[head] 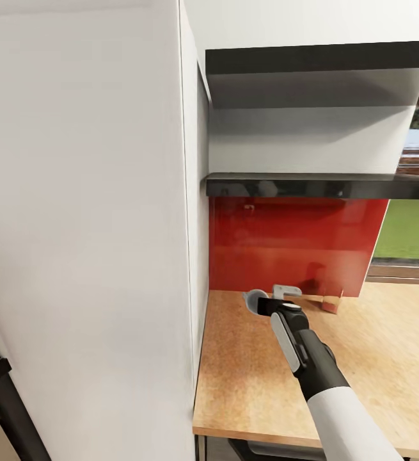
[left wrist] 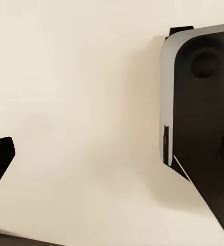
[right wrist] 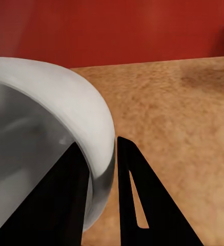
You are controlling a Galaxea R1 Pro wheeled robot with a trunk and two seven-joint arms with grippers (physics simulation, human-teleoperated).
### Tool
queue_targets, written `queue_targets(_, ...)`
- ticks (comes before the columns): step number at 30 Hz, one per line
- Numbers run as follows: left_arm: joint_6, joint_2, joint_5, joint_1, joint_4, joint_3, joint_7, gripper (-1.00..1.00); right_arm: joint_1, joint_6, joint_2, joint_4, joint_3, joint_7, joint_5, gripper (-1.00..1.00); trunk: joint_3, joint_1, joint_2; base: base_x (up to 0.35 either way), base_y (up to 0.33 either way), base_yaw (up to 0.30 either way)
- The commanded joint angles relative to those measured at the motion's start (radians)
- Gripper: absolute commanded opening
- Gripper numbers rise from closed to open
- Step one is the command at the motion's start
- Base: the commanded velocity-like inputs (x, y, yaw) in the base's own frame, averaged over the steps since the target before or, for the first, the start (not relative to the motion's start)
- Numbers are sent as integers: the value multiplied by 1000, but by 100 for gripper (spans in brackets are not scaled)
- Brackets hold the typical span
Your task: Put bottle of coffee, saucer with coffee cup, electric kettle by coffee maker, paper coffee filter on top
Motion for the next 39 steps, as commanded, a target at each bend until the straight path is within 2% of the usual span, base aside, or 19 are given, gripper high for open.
queue_targets(1,0,0,-11,-1,0,8,2,100,0,1,0,-1,1,-8,-12,-100,0,0,-1,0,0,0)
queue_targets(20,-4,-5,-11,-2,-1,8,2,100,0,2,2,-4,0,-9,-12,-100,0,0,-1,0,0,0)
queue_targets(23,-7,-5,-11,-2,-1,8,2,100,0,25,3,-6,-3,-9,-12,-100,0,0,-1,0,-16,0)
queue_targets(25,-9,-6,-11,-2,-1,8,2,100,0,65,3,-31,-5,-9,-13,-100,0,0,-1,-142,-124,0)
queue_targets(33,-11,-7,-9,-2,-1,8,2,100,0,72,3,-61,-4,-10,-12,-100,0,0,-1,-233,-163,-12)
queue_targets(39,-11,-7,-9,-2,-1,9,2,100,0,72,3,-59,-4,-10,-12,-100,0,0,-1,-248,-168,-212)
